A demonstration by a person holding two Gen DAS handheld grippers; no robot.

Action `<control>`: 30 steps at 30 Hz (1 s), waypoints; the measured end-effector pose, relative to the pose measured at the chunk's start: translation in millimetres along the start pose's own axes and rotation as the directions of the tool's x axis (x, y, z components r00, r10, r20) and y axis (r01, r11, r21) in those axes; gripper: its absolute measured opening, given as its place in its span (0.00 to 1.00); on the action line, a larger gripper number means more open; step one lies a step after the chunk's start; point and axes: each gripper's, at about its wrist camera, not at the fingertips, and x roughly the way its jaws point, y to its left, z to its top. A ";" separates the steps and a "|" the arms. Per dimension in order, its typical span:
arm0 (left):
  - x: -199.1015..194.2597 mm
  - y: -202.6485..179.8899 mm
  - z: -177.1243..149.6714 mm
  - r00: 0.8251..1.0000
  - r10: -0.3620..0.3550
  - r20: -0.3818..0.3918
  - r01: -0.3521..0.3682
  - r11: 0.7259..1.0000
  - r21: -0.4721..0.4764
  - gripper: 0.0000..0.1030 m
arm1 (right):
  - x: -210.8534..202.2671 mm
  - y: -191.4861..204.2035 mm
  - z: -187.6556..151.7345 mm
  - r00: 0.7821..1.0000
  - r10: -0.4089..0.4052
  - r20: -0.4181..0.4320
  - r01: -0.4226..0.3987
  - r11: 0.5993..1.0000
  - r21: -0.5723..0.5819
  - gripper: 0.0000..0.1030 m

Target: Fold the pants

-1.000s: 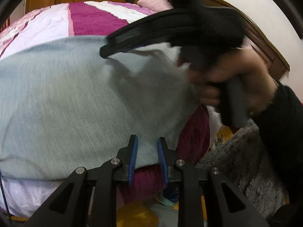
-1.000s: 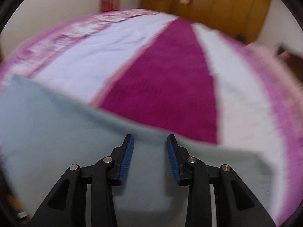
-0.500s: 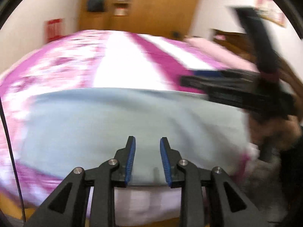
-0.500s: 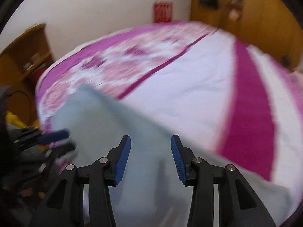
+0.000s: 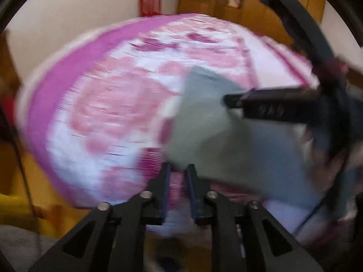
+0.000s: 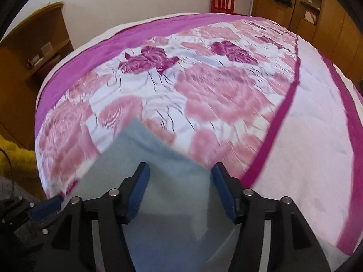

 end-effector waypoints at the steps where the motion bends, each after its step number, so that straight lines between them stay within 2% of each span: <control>1: 2.7 10.0 0.4 1.000 -0.002 -0.010 0.001 1.000 -0.028 0.20 | 2.7 -0.1 2.9 1.000 0.005 0.002 -0.005 1.000 0.008 0.63; 3: 6.2 37.1 7.0 0.993 -0.112 -0.034 0.105 0.983 -0.152 0.19 | 8.5 3.7 10.1 1.000 -0.002 0.001 0.002 1.000 0.006 0.66; 6: 0.3 65.4 18.9 0.985 -0.170 0.007 0.167 0.958 -0.233 0.19 | 3.4 10.4 13.6 0.999 -0.039 0.012 0.039 0.999 -0.003 0.66; 8: -5.3 87.2 27.4 0.975 -0.217 0.044 0.220 0.931 -0.291 0.24 | -18.3 19.9 4.2 0.995 -0.045 0.092 0.047 0.999 -0.022 0.62; 10: -6.9 102.9 35.2 0.958 -0.279 0.064 0.284 0.900 -0.330 0.25 | -51.7 40.9 -19.7 0.975 0.001 0.222 0.023 0.994 -0.108 0.62; 11: -5.4 111.4 37.6 0.941 -0.332 0.072 0.335 0.871 -0.358 0.27 | -63.3 53.0 -33.2 0.972 0.034 0.231 -0.001 0.990 -0.141 0.63; 12: -1.5 119.8 39.3 0.912 -0.402 0.079 0.399 0.827 -0.397 0.28 | -68.9 62.4 -43.2 0.974 0.066 0.215 -0.031 0.986 -0.162 0.63; 14: 4.1 138.0 37.8 0.833 -0.544 0.103 0.518 0.700 -0.492 0.30 | -74.8 88.4 -66.8 0.974 0.114 0.198 -0.069 0.974 -0.218 0.63; 15: 6.2 144.9 35.7 0.796 -0.594 0.121 0.558 0.641 -0.527 0.31 | -73.5 99.4 -74.0 0.973 0.095 0.208 -0.041 0.967 -0.250 0.63; 16: 8.7 150.4 34.9 0.765 -0.630 0.138 0.587 0.591 -0.554 0.34 | -68.4 114.0 -81.2 0.972 0.045 0.230 0.027 0.953 -0.301 0.63; 17: 12.1 154.0 36.5 0.746 -0.649 0.148 0.601 0.561 -0.570 0.37 | -62.8 123.6 -84.9 0.968 0.000 0.250 0.086 0.939 -0.334 0.63; 18: 15.2 156.3 38.4 0.734 -0.662 0.152 0.609 0.541 -0.580 0.40 | -54.9 131.0 -87.6 0.966 -0.021 0.259 0.117 0.926 -0.360 0.55; 19: 17.0 156.8 39.0 0.722 -0.675 0.152 0.615 0.526 -0.587 0.44 | -46.1 132.5 -87.5 0.972 -0.019 0.233 0.105 0.926 -0.363 0.34; 20: 16.8 156.5 38.7 0.716 -0.682 0.148 0.618 0.520 -0.590 0.50 | -35.2 130.5 -86.1 0.982 -0.025 0.189 0.090 0.935 -0.344 0.25; 22: 19.3 149.3 42.0 0.718 -0.686 0.116 0.611 0.543 -0.576 0.58 | -33.3 120.3 -86.2 0.975 -0.005 0.221 0.071 0.955 -0.290 0.18; 25: 28.7 127.9 55.2 0.731 -0.680 0.051 0.612 0.621 -0.489 0.59 | -35.6 116.0 -86.0 0.973 -0.014 0.231 0.085 0.950 -0.299 0.09; 26: 33.3 122.0 60.5 0.732 -0.680 0.036 0.615 0.637 -0.464 0.59 | -36.7 117.8 -86.1 0.971 -0.024 0.237 0.101 0.943 -0.318 0.09; 28: 52.1 110.0 74.5 0.709 -0.705 -0.012 0.631 0.642 -0.435 0.62 | -41.6 124.0 -89.3 0.963 -0.047 0.266 0.144 0.921 -0.361 0.08; 29: 63.3 102.0 83.3 0.707 -0.705 -0.055 0.622 0.657 -0.427 0.62 | -44.3 126.5 -91.6 0.959 -0.058 0.277 0.164 0.912 -0.375 0.07; 30: 70.2 95.7 90.5 0.713 -0.697 -0.077 0.611 0.671 -0.420 0.62 | -46.4 127.3 -93.3 0.956 -0.066 0.285 0.176 0.908 -0.381 0.07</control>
